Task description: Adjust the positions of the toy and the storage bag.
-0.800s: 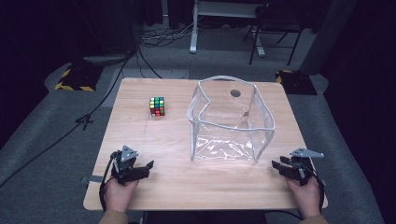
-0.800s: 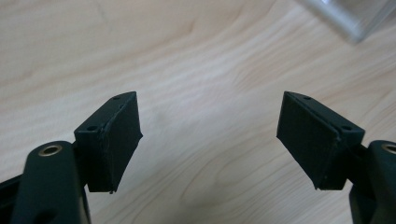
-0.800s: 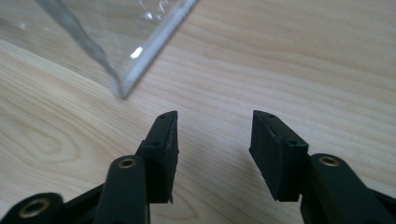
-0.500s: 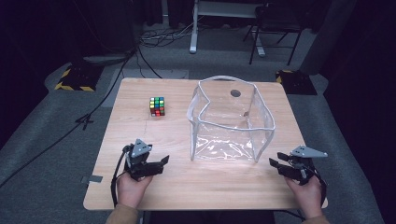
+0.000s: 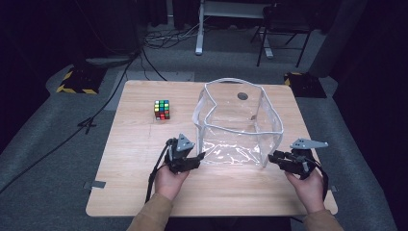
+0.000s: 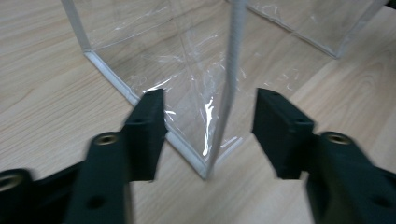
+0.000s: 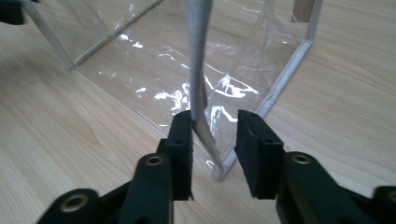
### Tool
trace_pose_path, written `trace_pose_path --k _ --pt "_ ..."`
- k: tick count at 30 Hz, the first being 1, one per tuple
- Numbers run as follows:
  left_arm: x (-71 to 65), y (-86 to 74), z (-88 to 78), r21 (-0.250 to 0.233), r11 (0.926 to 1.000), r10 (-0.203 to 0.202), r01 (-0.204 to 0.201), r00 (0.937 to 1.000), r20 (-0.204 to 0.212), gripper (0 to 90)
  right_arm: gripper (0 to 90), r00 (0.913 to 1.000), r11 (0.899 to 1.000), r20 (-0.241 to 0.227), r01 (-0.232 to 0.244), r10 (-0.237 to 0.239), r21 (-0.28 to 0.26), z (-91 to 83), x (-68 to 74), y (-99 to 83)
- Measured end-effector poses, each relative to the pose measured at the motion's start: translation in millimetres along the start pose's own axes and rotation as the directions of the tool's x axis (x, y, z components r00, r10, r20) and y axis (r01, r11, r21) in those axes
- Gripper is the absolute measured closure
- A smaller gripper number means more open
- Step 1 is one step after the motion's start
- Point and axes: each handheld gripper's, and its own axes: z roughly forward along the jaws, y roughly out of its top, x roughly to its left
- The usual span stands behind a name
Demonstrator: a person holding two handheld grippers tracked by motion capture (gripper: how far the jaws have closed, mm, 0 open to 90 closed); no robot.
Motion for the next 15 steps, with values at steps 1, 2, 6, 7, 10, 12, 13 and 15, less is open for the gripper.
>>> trace_pose_path --k 1,2,6,7,10,12,13,15 --pt "1.8 0.4 5.4 -0.004 0.9998 -0.019 0.019 0.9993 0.031 64.7 74.6 1.0000 1.000 -0.005 0.003 -0.002 0.002 0.9 1.5 0.9" --pt "3.8 0.8 9.4 0.004 0.9995 -0.033 0.033 0.9979 0.056 71.7 77.7 0.9998 1.000 -0.006 0.018 -0.018 0.005 1.5 2.9 1.5" --pt "-2.9 2.6 12.1 0.012 0.9999 0.000 0.000 0.9996 0.028 86.8 85.3 0.9988 0.999 -0.002 0.049 -0.049 0.020 3.6 7.1 3.4" --pt "-5.4 2.1 10.5 0.024 0.9997 0.009 -0.010 0.9996 0.028 87.0 85.6 0.9988 0.998 0.003 0.049 -0.050 0.025 3.6 7.9 3.9" --pt "-10.9 -2.8 1.8 0.033 0.9990 0.029 -0.030 0.9988 0.040 87.0 86.5 0.9989 0.998 -0.010 0.046 -0.045 0.038 1.2 9.7 3.8" --pt "-12.8 -5.7 -3.7 0.039 0.9981 0.045 -0.046 0.9984 0.035 86.9 86.5 0.9989 0.998 -0.019 0.044 -0.043 0.042 -0.4 11.9 3.0" --pt "-16.7 -14.3 -14.7 0.040 0.9975 0.056 -0.058 0.9970 0.053 86.9 86.5 0.9966 0.996 -0.037 0.076 -0.074 0.051 -4.5 18.8 -0.3" --pt "-20.3 -24.8 -25.5 0.043 0.9970 0.061 -0.065 0.9954 0.073 86.9 86.5 0.9944 0.994 -0.057 0.092 -0.090 0.050 -9.0 28.6 -5.6"
